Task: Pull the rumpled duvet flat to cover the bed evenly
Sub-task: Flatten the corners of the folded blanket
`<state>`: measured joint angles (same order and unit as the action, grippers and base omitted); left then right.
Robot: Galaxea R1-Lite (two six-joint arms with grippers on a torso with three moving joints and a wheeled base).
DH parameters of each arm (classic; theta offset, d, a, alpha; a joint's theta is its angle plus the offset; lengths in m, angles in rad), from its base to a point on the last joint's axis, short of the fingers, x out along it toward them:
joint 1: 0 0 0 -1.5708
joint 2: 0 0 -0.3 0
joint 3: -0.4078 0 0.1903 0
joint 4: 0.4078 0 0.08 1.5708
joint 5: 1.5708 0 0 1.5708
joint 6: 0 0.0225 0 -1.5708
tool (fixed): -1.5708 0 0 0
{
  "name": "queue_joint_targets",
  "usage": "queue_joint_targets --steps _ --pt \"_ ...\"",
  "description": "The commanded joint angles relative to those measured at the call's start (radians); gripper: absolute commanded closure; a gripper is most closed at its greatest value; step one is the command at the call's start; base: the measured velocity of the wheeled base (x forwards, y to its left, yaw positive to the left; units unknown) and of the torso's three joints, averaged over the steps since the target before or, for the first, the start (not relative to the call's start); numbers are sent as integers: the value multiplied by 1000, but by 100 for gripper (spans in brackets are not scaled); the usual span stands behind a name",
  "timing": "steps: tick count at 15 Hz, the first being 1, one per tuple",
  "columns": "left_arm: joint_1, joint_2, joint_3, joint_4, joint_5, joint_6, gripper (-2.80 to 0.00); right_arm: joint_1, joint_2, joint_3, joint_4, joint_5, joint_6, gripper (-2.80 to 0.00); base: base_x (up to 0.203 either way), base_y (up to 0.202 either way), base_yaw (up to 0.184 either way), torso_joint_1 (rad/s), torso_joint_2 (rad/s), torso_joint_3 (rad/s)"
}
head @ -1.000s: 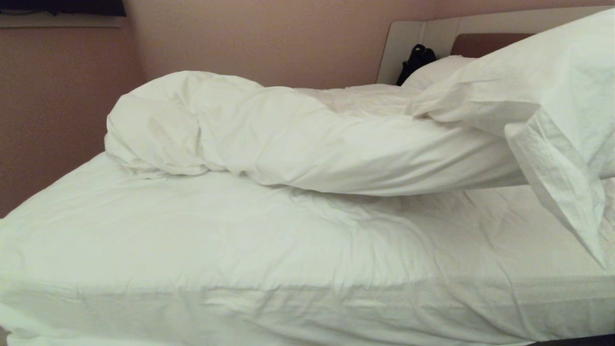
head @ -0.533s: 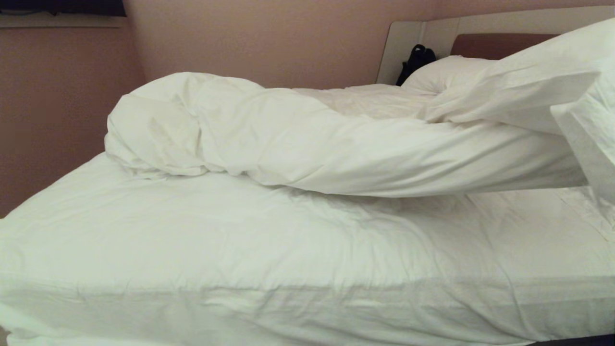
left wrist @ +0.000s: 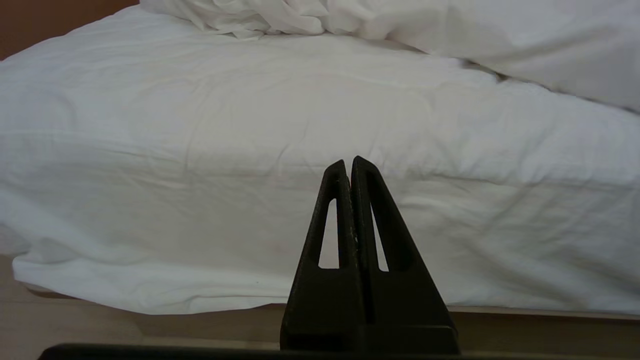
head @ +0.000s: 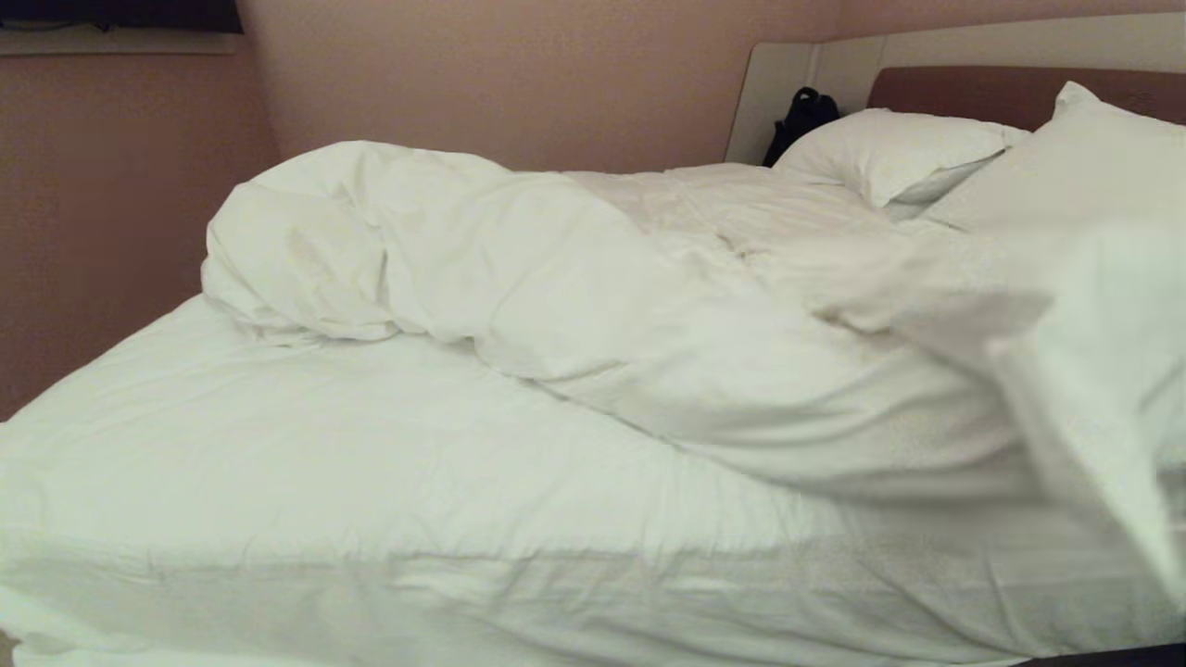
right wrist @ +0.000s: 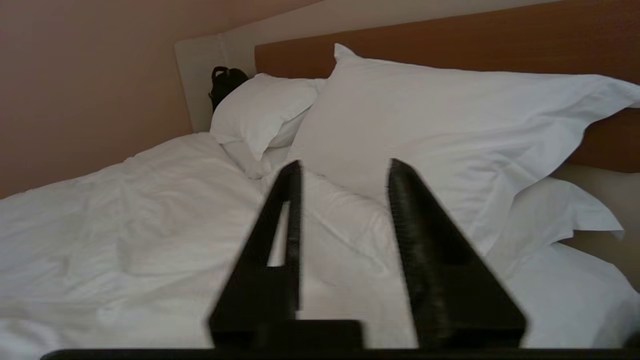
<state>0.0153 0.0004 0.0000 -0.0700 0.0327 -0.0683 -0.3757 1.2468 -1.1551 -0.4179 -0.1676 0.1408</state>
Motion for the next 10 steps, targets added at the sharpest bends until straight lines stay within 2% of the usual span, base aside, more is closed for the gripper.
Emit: queue_joint_targets --steps 1,4,7,10 --pt "0 1 0 -1 1 -1 0 1 -1 6 6 14 0 -280 0 0 0 0 0 0" --pt "0 0 0 -1 1 -1 0 3 -43 19 25 51 0 -280 0 0 0 0 0 0" --pt "0 0 0 -1 1 -1 0 19 -94 22 128 186 13 -280 0 0 0 0 0 0" --pt "0 1 0 -1 1 -1 0 106 -83 19 161 275 92 -280 0 0 0 0 0 0"
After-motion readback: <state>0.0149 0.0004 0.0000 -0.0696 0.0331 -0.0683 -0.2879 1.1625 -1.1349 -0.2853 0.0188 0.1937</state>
